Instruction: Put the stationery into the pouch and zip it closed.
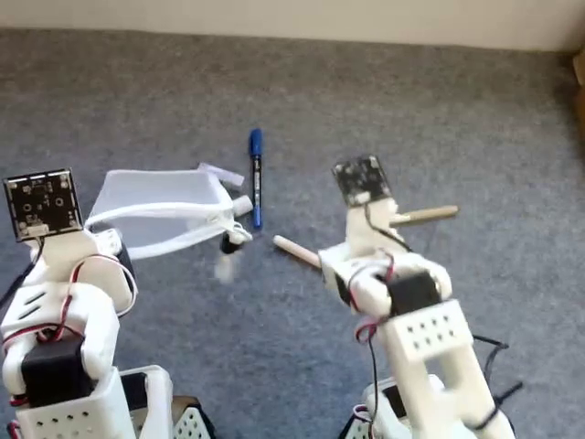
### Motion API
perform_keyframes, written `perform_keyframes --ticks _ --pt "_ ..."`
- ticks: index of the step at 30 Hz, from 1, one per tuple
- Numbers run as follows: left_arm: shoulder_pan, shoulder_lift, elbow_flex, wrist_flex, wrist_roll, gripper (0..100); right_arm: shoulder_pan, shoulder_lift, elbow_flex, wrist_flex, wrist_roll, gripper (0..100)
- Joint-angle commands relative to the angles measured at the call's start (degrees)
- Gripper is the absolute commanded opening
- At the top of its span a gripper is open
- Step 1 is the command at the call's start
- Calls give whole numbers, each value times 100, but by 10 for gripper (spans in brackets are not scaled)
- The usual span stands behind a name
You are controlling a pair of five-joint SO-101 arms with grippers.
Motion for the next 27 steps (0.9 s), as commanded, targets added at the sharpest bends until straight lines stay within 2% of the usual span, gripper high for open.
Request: perform_keyframes --ticks 1,7,12,14,19,27 --pt "-31 224 -356 9 202 5 409 585 -664 -215 -378 209" --pt "-22 514 -347 9 352 5 1332 1534 -1130 -787 -1090 209" --pt "-40 523 -338 9 352 5 1710 2378 -1771 -787 -1442 209" --pt "-40 523 -338 9 352 5 1868 2686 -2062 -787 -1855 210" --pt "-40 523 -338 0 352 5 2246 3301 -2686 -769 -3420 210" --pt "-40 523 -338 -18 352 5 2369 4251 -3398 -813 -4264 210"
